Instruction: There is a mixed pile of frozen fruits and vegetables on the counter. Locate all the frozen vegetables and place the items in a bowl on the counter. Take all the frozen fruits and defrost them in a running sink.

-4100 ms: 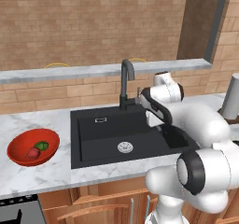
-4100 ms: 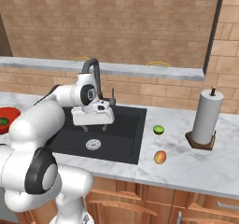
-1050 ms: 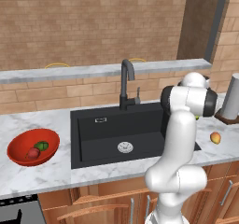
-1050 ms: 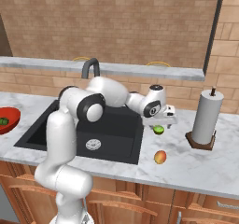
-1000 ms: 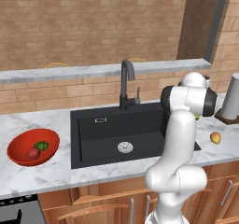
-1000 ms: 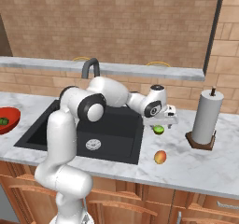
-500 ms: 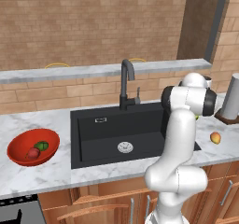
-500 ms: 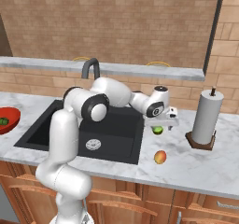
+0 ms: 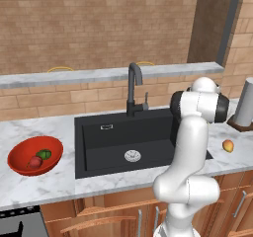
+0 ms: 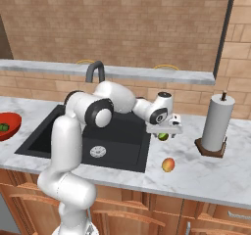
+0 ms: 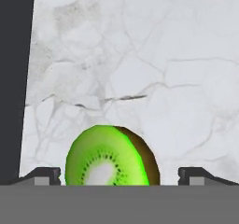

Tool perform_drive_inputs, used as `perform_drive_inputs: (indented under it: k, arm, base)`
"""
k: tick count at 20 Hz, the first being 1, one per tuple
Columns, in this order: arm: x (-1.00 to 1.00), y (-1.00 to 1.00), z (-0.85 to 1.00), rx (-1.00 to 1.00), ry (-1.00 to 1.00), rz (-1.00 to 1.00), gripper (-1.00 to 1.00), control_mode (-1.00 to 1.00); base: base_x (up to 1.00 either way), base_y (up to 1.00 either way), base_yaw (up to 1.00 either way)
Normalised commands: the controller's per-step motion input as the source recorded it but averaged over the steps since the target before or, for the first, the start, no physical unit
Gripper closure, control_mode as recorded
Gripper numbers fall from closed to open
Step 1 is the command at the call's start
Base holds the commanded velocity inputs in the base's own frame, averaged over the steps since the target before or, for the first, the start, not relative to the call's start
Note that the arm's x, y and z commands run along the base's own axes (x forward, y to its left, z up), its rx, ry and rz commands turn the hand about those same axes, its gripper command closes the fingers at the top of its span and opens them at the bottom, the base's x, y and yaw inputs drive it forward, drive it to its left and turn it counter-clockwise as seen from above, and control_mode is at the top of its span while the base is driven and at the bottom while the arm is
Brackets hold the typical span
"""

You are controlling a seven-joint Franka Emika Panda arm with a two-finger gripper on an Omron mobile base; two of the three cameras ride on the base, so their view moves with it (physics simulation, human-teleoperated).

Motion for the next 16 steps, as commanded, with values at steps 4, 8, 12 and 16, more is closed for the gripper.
perform_drive_inputs:
  k: [4,8,12,16]
  arm:
    - [0.0,0.22,-0.23,0.02,0.0,-0.03,1.0,-1.0]
    - [0.0,0.13,-0.24,0.02,0.0,-0.03,1.0,-1.0]
    - [0.13,0.21,-0.14,0.0,-0.03,-0.05,1.0,-1.0]
    - [0.08,0.39,0.09,0.0,-0.01,-0.03,1.0,-1.0]
  base:
    - [0.0,0.0,0.0]
    - [0.0,0.0,0.0]
    - [0.0,0.0,0.0]
    - [0.0,0.0,0.0]
